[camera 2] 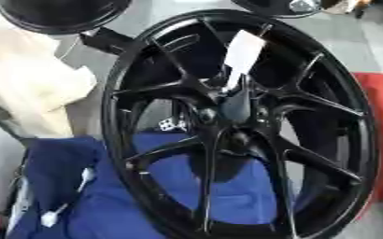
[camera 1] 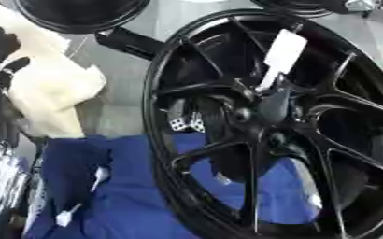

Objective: Pull the pin out of the wheel hub.

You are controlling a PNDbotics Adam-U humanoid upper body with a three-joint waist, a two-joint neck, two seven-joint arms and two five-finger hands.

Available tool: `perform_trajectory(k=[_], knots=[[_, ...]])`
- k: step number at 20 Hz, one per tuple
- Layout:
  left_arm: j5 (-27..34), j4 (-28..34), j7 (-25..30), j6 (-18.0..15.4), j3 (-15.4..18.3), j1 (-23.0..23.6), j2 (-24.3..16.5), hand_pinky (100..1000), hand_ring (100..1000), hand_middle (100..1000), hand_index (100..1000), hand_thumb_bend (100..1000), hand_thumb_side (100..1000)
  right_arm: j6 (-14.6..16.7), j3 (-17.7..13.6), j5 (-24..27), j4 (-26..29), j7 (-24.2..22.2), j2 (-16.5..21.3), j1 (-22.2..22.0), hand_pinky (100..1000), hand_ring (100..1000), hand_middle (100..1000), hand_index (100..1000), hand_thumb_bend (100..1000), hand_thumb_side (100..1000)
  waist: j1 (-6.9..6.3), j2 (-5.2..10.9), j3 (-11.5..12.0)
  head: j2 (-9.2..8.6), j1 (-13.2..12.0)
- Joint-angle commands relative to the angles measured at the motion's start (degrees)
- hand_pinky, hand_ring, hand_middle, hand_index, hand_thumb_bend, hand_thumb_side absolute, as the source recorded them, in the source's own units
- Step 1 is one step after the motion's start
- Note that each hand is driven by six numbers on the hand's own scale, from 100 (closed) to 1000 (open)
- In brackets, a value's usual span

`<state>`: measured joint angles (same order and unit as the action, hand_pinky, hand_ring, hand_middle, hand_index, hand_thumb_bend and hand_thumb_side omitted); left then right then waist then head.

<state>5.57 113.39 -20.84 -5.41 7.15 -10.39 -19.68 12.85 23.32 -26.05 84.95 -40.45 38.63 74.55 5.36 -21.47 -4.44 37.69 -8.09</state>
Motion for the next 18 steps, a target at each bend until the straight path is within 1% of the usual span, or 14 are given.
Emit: perform_trajectory(k=[1,6,8,9,13,16,18], knots=[[0.06,1.2,0.2,-0.06,0.47,-0.2,-0.57,773,820,711,802,142,760,0.09,-0.83,-0.28,0.7,-0.3,1.26,0.83,816,786,769,851,381,100,-0.34,2.06,0.07,-0.12,-0.05],[0.02,1.2,0.24,-0.12,0.51,-0.21,-0.61,773,820,711,802,142,759,0.15,-0.85,-0.28,0.81,-0.33,1.33,0.73,817,789,774,852,383,100,-0.27,2.2,0.06,0.36,-0.04],[0.01,1.2,0.25,-0.11,0.52,-0.22,-0.63,774,820,711,802,141,760,0.28,-0.72,-0.27,0.96,-0.47,1.46,0.65,818,792,779,855,412,100,-0.23,2.2,0.06,0.44,-0.01],[0.0,1.2,0.26,-0.11,0.52,-0.22,-0.66,774,820,711,802,141,760,0.44,-0.51,-0.27,1.08,-0.69,1.58,0.57,825,805,798,865,471,100,-0.2,2.18,0.06,0.5,0.02],[-0.01,1.2,0.3,-0.11,0.51,-0.32,-0.76,774,820,710,802,141,760,1.63,0.98,-0.55,1.81,-3.09,2.21,0.25,850,840,836,900,484,100,-0.07,1.94,0.17,0.74,-0.11],[-0.03,1.2,0.43,-0.11,0.47,-0.45,-0.87,774,820,710,802,141,761,2.55,2.1,-0.39,2.62,-5.91,2.82,0.09,865,860,851,904,489,100,0.03,1.64,0.35,0.74,-0.16],[-0.01,1.2,0.54,-0.09,0.43,-0.53,-0.91,774,820,710,802,141,762,2.96,2.51,-0.08,3.51,-7.01,3.2,0.08,869,867,857,902,496,100,0.09,1.44,0.43,0.6,-0.08]])
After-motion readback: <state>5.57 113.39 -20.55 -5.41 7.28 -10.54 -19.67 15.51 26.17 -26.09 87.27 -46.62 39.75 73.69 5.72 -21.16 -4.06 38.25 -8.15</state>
